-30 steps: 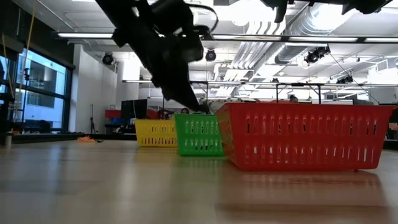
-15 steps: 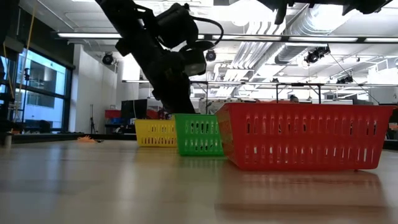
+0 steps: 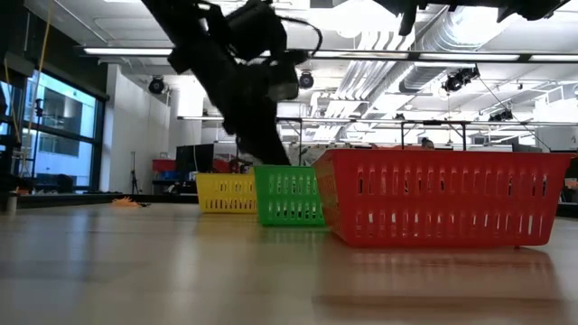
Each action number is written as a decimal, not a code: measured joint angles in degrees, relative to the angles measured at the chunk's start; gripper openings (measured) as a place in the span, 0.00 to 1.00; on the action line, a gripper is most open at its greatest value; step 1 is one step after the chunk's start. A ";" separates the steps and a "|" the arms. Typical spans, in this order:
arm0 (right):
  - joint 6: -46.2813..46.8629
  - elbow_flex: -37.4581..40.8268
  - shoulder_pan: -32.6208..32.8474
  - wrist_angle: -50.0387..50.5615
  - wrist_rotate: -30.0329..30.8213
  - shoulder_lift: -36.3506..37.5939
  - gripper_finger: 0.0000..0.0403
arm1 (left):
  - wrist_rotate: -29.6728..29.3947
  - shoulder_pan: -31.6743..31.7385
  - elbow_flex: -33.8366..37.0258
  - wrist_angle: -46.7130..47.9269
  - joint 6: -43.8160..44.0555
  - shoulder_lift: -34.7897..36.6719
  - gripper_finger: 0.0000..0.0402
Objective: Sort Halloween decoration
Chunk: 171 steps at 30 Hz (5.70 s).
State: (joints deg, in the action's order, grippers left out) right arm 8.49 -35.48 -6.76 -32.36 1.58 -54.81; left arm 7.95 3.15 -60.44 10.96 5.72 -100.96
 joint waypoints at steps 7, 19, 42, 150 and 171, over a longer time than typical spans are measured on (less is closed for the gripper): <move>0.00 0.00 0.00 -0.01 0.00 0.00 0.40 | -8.06 3.65 -3.64 10.13 -1.38 9.76 0.38; -0.02 -0.02 0.00 0.50 0.00 0.02 0.40 | -10.10 8.16 -0.06 1.57 0.19 37.26 0.45; 0.26 0.00 0.00 1.73 0.00 0.02 0.40 | -11.65 1.70 24.04 -29.12 6.17 49.59 0.45; 45.09 2.76 -6.32 54.34 0.82 -9.44 0.00 | -13.27 2.09 24.00 -28.82 6.19 49.54 0.45; 55.47 6.62 -14.29 68.31 -8.04 -9.31 0.50 | -13.22 2.08 24.00 -28.80 7.69 49.57 0.45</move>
State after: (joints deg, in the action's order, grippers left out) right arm 63.97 -28.86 -21.06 35.95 -6.46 -64.12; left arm -5.28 5.23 -36.45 -17.85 13.41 -51.40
